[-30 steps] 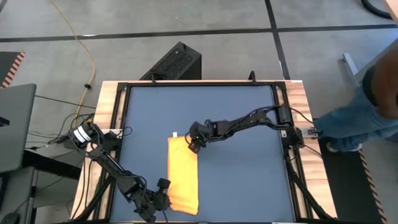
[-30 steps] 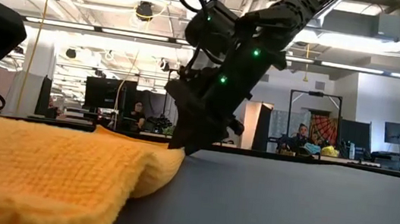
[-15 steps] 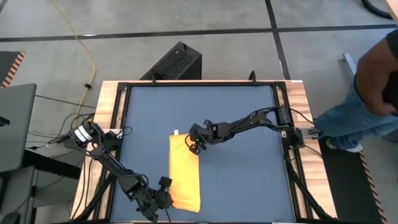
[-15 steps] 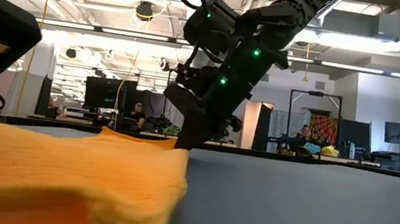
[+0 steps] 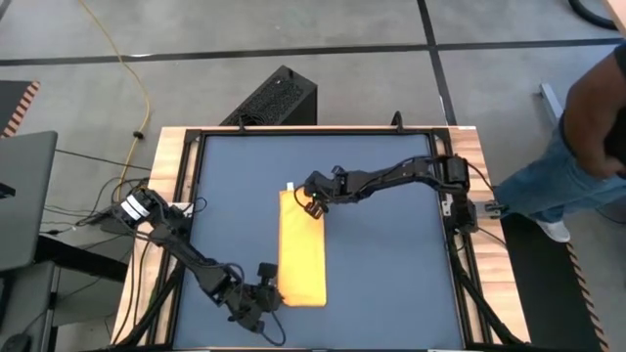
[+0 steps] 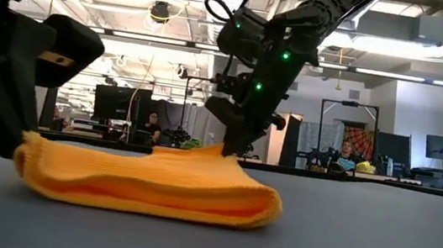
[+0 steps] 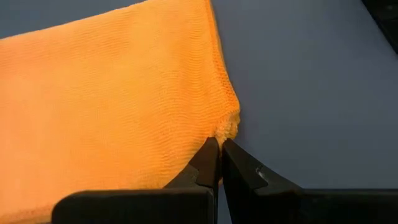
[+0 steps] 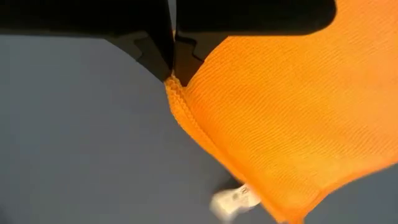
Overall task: Roll towel into tight, uniform cylinder
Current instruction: Roll the orange towel
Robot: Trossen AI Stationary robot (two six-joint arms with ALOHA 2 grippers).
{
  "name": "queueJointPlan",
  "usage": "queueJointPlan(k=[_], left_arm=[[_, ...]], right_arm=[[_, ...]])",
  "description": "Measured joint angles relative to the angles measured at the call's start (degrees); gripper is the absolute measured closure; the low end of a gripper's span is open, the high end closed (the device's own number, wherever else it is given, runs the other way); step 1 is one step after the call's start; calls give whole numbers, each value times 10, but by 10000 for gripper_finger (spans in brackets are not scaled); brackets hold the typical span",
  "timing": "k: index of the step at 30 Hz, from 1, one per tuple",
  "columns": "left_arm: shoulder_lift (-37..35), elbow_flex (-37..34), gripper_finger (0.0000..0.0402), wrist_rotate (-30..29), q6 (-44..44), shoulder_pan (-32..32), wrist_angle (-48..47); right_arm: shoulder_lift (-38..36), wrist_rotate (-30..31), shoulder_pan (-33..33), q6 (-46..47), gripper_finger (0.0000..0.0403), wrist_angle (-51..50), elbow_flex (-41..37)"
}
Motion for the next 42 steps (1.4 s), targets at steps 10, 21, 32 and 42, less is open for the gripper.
queueJointPlan(k=[10,21,32,42], left_arm=[[0,0,401,-4,16,17,-7],[0,0,401,21,-1,17,-4],[0,0,402,97,40,16,13],[0,0,401,110,-2,14,38]], right_arm=[[-16,-52,-24,-38,311,-43,14],[-41,-127,65,10,213,-300,107],[-69,10,398,67,231,-89,-4],[-43,101,480,-151,246,-2,-6]])
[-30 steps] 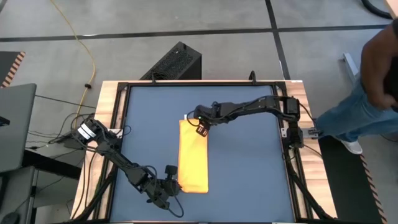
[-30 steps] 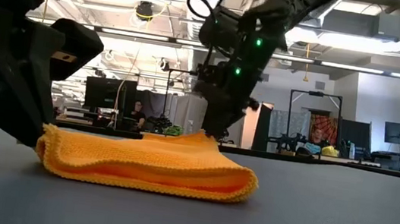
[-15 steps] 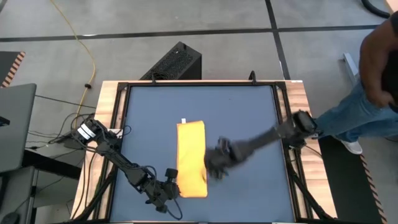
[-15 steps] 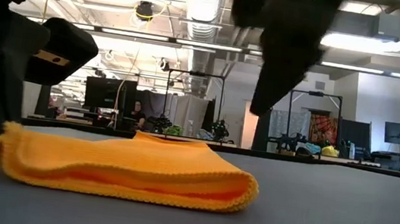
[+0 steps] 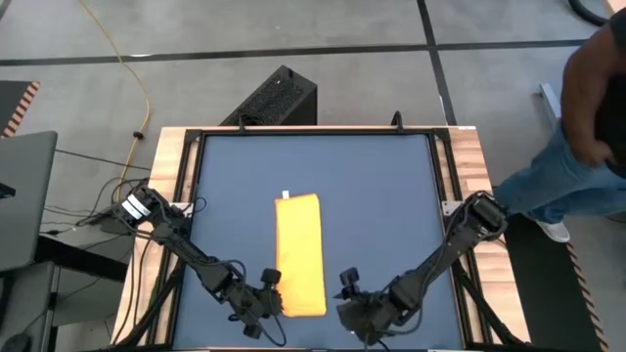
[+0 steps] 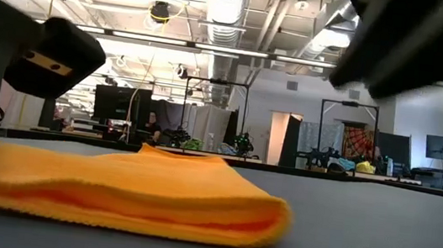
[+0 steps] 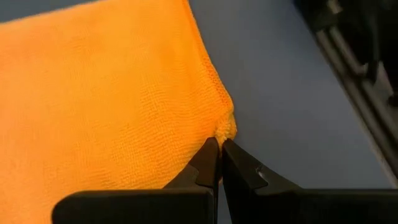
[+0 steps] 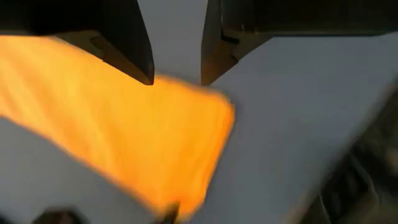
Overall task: Roll towel into tight, uniform cylinder
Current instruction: Roll the orange towel
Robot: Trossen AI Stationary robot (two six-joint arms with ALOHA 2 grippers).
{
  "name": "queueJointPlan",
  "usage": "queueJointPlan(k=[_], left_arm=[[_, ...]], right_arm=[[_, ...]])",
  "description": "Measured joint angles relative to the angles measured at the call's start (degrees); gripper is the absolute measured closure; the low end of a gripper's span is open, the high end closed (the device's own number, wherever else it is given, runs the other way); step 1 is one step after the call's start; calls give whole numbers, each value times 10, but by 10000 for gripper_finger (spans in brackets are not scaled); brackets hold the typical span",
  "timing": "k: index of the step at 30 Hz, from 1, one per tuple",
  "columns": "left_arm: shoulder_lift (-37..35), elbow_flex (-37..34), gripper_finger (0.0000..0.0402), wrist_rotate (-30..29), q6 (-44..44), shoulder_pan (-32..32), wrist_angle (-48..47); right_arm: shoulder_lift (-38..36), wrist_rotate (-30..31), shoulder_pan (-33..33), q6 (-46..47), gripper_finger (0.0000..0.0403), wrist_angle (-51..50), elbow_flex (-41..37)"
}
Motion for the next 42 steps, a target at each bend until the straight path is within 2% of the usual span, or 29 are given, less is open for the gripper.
queueJointPlan(k=[4,7,14,20,32,39,42], left_arm=[[0,0,401,-6,11,-3,8],[0,0,401,-12,13,-4,9],[0,0,401,-17,27,-2,9],[0,0,401,-15,-1,0,9],[0,0,401,-19,-27,7,4],[0,0,402,-24,-27,7,0],[0,0,401,-25,-27,6,1]], right_arm=[[0,-13,1,-30,249,61,1],[1,-31,4,-87,250,66,1],[57,-31,-4,-125,248,72,0],[77,-32,-14,-204,238,84,3],[97,-96,-23,-219,247,137,-12],[112,-72,-19,-227,261,166,-10],[113,-67,-20,-203,271,170,-10]])
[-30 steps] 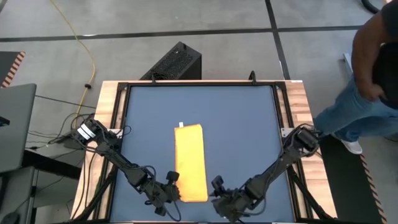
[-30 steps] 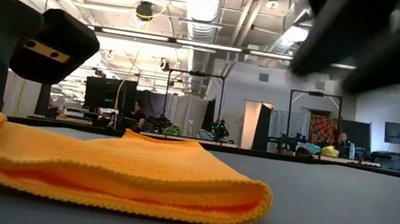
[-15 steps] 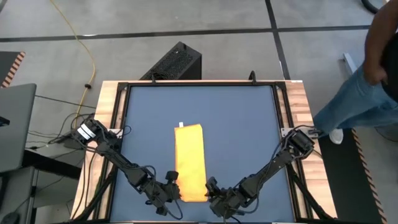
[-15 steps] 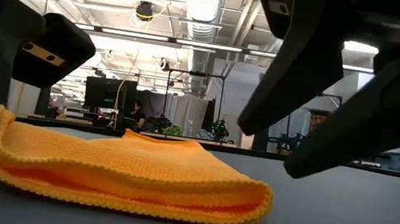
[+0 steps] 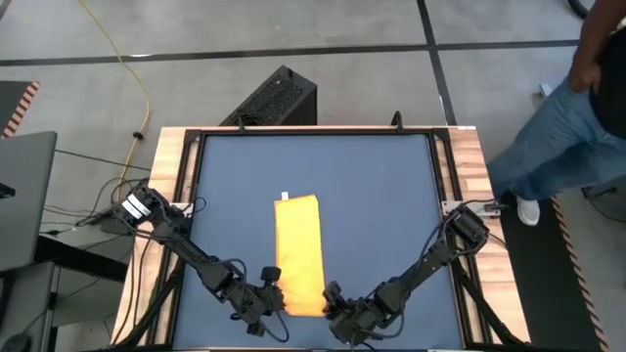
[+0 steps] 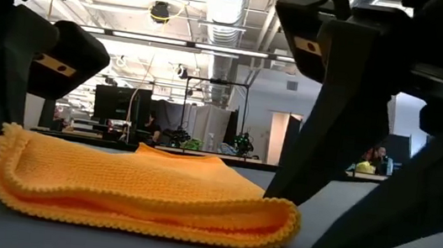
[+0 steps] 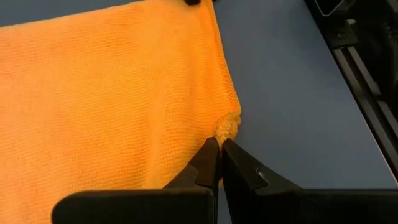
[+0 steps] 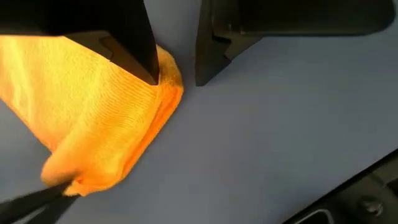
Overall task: Roll towel into tight, uniform cylinder
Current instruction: Roll the orange towel
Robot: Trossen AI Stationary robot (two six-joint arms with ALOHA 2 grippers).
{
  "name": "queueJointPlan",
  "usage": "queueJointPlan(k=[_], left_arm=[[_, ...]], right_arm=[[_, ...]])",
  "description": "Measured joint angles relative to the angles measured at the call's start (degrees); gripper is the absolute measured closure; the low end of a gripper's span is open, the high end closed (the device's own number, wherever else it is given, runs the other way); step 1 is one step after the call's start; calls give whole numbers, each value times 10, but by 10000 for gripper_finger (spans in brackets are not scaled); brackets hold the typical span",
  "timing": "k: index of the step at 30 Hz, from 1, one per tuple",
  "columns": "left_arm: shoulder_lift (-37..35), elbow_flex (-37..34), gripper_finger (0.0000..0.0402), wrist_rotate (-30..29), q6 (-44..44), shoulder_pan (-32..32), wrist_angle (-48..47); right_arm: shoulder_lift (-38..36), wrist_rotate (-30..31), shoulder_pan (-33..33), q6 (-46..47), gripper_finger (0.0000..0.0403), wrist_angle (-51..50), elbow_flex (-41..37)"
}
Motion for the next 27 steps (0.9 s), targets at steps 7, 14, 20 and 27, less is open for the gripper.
queueJointPlan(k=[7,14,20,27], left_arm=[[0,0,401,-4,9,-9,0],[0,0,401,-5,9,-27,13],[0,0,401,-8,-17,-43,15],[0,0,401,-31,-37,-62,19]], right_arm=[[2,22,-2,102,325,9,0],[-5,18,0,241,390,19,-1],[-30,-41,-9,410,388,22,0],[-31,-72,-15,553,390,13,0]])
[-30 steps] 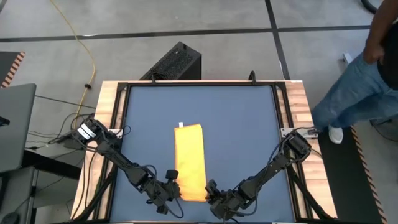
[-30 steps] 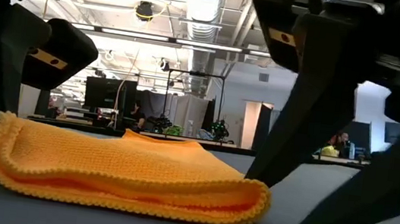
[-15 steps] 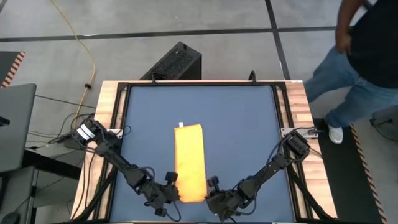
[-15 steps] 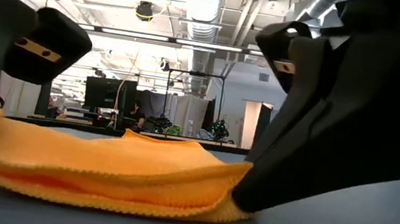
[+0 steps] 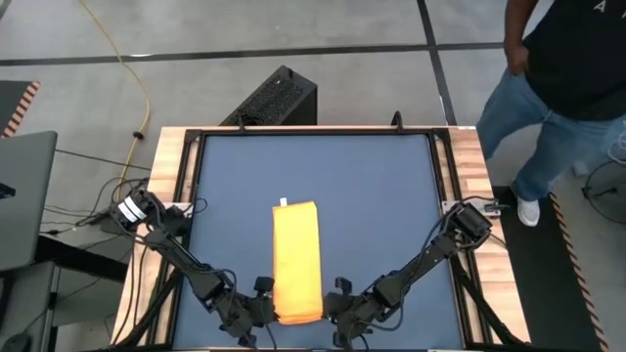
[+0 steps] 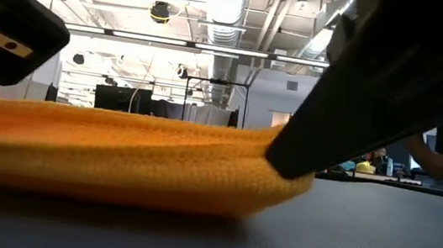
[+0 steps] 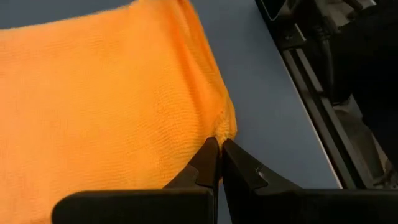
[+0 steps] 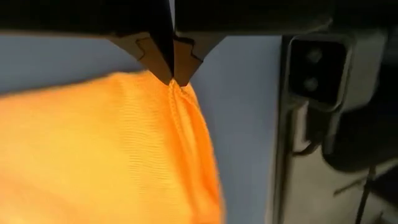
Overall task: Roll towel into tight, uniform cylinder
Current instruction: Roll the orange towel
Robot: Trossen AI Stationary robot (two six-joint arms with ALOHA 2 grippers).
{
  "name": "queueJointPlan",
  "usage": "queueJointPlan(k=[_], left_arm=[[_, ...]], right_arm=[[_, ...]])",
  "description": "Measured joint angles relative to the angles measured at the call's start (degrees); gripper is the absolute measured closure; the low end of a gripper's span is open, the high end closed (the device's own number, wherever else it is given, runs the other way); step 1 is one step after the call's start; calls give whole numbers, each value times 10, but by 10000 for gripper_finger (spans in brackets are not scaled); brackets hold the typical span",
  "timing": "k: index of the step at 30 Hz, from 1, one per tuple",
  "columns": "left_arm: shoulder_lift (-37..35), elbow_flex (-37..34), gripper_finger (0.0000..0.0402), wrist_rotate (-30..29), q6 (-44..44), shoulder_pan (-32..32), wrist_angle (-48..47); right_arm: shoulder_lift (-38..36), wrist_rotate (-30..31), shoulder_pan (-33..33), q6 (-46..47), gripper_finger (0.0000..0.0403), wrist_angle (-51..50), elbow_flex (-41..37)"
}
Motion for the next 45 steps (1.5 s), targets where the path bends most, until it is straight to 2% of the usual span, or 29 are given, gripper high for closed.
queueJointPlan(k=[4,9,19,21,29,34,37,45], left_arm=[[0,0,401,-6,-27,-12,-1],[0,0,397,-7,-53,-16,-2],[0,0,315,1,-84,-25,-35],[0,-1,303,-2,-62,-30,-25],[-3,0,302,-105,47,-51,84],[-2,27,289,-159,97,-44,67],[-1,36,267,-161,127,-31,55],[9,38,178,-147,109,0,47]], right_arm=[[0,0,-6,58,390,0,0],[1,-27,-17,121,390,-5,0],[3,-31,-26,149,391,-23,0],[3,-31,-31,149,391,-26,0],[3,-57,-55,151,391,-25,0],[3,-60,-65,139,389,-24,0],[3,-59,-66,138,387,-24,0],[3,-59,-60,133,386,-25,0]])
